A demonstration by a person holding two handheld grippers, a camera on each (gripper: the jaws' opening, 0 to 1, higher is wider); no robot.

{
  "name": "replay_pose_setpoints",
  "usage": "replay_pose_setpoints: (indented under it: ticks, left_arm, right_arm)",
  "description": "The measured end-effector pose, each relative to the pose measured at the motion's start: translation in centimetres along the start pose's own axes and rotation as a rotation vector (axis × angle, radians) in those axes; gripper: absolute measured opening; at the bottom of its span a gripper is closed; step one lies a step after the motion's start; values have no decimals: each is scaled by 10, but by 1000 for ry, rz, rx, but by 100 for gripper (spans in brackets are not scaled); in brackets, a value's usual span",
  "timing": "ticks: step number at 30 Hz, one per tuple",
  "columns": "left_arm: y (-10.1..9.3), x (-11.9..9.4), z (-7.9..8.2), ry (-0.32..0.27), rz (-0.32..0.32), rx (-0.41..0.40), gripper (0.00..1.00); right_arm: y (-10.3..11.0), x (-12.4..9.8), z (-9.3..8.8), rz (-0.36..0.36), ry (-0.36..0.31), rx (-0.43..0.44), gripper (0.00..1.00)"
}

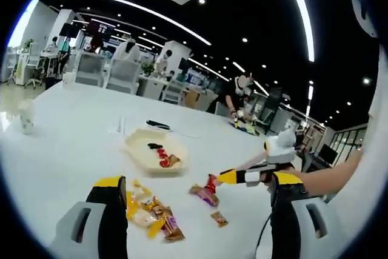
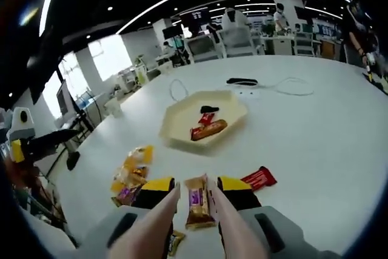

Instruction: Place the target food into the container with the food tongs after gripping and lifting it, then release it inside without dropping or visibly crushing the food.

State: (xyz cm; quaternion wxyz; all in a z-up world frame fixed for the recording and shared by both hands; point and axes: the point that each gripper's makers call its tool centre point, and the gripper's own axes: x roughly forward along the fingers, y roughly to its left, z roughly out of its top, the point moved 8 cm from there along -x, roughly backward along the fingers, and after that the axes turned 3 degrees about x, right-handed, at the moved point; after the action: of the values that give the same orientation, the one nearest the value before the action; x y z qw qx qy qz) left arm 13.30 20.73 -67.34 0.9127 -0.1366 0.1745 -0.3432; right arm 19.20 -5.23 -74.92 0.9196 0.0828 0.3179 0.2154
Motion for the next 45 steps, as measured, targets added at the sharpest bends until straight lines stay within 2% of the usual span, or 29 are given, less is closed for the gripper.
replay_pose_setpoints:
  ticks: [3,8,13,15,20,27,29,32,36,41,45]
  left_arm:
    - [-1,2,-4,19,-9,3,99]
    - [-5,7,-10,55,-28,-22,99]
    - [-5,10,-14,75,-17,-29,99]
    - [-5,10,-15,77,-17,-36,99]
    - [-7,9,-12,72,-16,-39,99]
    - [-5,8,-13,71,-6,-56,99]
    - [-6,9,-12,63,-8,-60,99]
    - [-6,10,-13,71,-10,-64,99]
    - [-7,11,-17,85,-18,-64,99]
    - [-5,14,-18,68,-10,-94,99]
    - [-9,20,-20,78,-22,-90,99]
  right_arm:
    - [1,3,-4,-8,10,-36,28]
    - [3,6,-6,-17,18,-35,28]
    - [8,16,-8,-7,43,-86,27]
    - [5,19,-10,-18,55,-110,27]
    - [2,21,-14,-14,76,-52,27]
    - [3,26,-19,-18,87,-55,28]
    - [3,28,-21,-21,93,-60,28]
    - [0,34,-26,-37,137,-150,28]
    - [-5,39,-28,-29,153,-123,27]
    - [-6,38,-29,-3,120,-168,27]
    - [-4,35,-34,10,101,-205,27]
